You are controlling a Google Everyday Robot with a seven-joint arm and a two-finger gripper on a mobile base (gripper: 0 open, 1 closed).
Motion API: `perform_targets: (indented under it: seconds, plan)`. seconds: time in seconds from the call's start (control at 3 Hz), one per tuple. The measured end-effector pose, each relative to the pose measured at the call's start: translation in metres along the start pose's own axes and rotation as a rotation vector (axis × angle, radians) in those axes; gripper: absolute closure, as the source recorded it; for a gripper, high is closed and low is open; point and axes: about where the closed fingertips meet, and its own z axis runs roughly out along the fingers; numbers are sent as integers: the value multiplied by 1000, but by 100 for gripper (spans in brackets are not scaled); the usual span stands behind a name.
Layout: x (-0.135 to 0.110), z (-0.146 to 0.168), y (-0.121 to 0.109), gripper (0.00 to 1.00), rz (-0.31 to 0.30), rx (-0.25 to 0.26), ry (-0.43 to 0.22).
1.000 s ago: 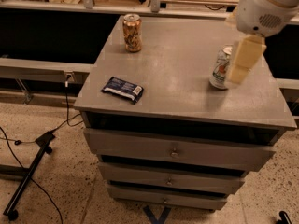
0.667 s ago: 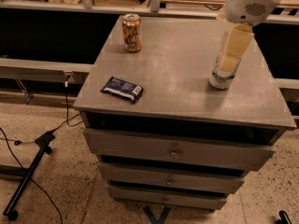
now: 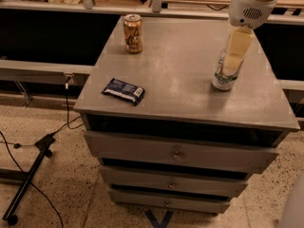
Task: Pick 7up can
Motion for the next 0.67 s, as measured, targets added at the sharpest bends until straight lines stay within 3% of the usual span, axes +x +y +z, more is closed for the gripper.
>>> perform_targets:
  seconds: [0.33, 0.67]
  plan:
    - [16, 13, -12, 0, 53, 6, 40]
    - [15, 17, -19, 0, 60, 23, 37]
